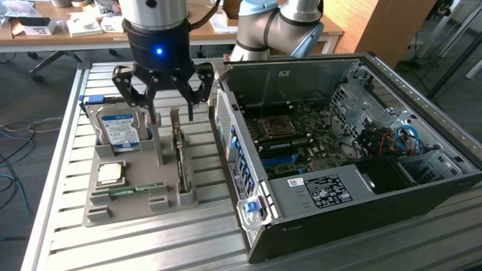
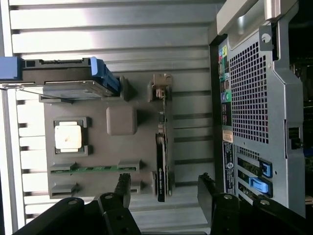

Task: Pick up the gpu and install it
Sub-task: 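Pick up the gpu and move the gpu toward the slot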

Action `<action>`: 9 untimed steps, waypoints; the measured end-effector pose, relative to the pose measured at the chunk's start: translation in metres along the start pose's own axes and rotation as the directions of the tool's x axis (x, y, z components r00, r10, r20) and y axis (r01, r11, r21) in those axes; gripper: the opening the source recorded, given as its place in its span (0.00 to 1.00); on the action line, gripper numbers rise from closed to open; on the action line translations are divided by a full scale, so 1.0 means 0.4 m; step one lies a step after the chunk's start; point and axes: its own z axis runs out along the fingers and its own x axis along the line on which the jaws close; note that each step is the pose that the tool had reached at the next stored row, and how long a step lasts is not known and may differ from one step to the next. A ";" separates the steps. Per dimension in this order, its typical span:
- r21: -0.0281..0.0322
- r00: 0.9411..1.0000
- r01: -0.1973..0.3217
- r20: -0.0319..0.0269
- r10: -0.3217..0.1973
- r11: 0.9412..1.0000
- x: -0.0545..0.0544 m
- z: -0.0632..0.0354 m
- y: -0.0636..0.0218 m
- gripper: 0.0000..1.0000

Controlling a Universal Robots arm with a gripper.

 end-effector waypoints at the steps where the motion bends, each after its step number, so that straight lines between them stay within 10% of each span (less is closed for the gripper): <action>1: 0.000 1.000 0.000 0.000 0.000 1.000 0.000 0.004 0.000 0.66; 9: 0.000 1.000 0.000 0.000 0.000 1.000 0.001 0.035 -0.002 0.66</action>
